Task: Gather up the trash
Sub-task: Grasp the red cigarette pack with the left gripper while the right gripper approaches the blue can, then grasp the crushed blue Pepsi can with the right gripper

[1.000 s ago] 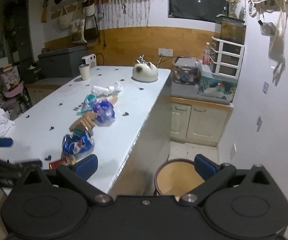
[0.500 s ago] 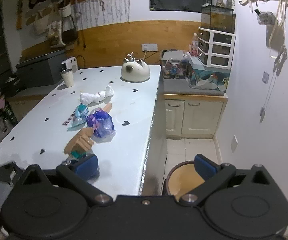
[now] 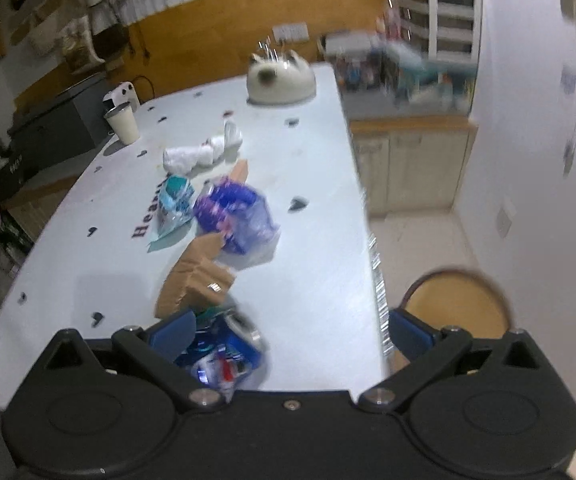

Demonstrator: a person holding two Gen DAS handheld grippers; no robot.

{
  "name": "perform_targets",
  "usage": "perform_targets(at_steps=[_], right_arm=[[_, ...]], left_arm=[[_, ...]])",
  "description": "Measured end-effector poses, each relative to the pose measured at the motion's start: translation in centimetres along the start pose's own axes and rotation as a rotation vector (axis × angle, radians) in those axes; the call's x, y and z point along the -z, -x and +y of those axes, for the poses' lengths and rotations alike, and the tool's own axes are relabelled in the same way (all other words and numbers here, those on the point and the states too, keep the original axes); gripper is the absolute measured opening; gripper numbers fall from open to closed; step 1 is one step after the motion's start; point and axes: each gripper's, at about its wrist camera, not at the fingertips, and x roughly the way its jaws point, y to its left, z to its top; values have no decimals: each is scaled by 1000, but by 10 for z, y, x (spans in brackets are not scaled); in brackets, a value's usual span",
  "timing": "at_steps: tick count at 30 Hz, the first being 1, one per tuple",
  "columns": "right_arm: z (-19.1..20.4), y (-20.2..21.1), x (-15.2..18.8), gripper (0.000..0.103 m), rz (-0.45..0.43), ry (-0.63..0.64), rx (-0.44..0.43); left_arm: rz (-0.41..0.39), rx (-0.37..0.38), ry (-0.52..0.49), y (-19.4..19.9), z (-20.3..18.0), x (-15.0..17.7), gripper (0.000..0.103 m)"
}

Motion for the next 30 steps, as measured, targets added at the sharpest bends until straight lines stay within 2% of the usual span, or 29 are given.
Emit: perform_targets(at_steps=[2, 4, 5, 7, 14, 16, 19, 20, 26, 30], right_arm=[[-1, -10, 1, 103, 39, -69, -20], [-3, -20, 4, 98, 69, -131, -39], [-2, -25, 6, 90, 81, -155, -43], [-4, -36, 11, 85, 113, -214, -78], [-4, -70, 25, 77, 209, -429, -184], [-2, -80, 30, 75, 238, -482, -209], [3, -92, 35, 66, 263, -522, -224], [5, -95, 36, 62, 270, -531, -226], [10, -99, 42, 50, 277, -551, -234], [5, -101, 43, 45, 283, -570, -222]], left_arm=[[-13, -3, -43, 1, -4, 4, 66], [-22, 7, -46, 3, -2, 6, 55], [-25, 15, -35, 4, 1, 6, 54], [-22, 28, -5, 9, 8, 10, 54], [-12, 0, 100, 26, 40, 29, 53], [-21, -19, 152, 35, 53, 34, 53], [-59, -52, 233, 53, 75, 37, 53], [-78, -63, 256, 59, 84, 35, 53], [-181, -144, 311, 69, 132, 1, 53], [-180, -163, 322, 47, 156, -20, 53]])
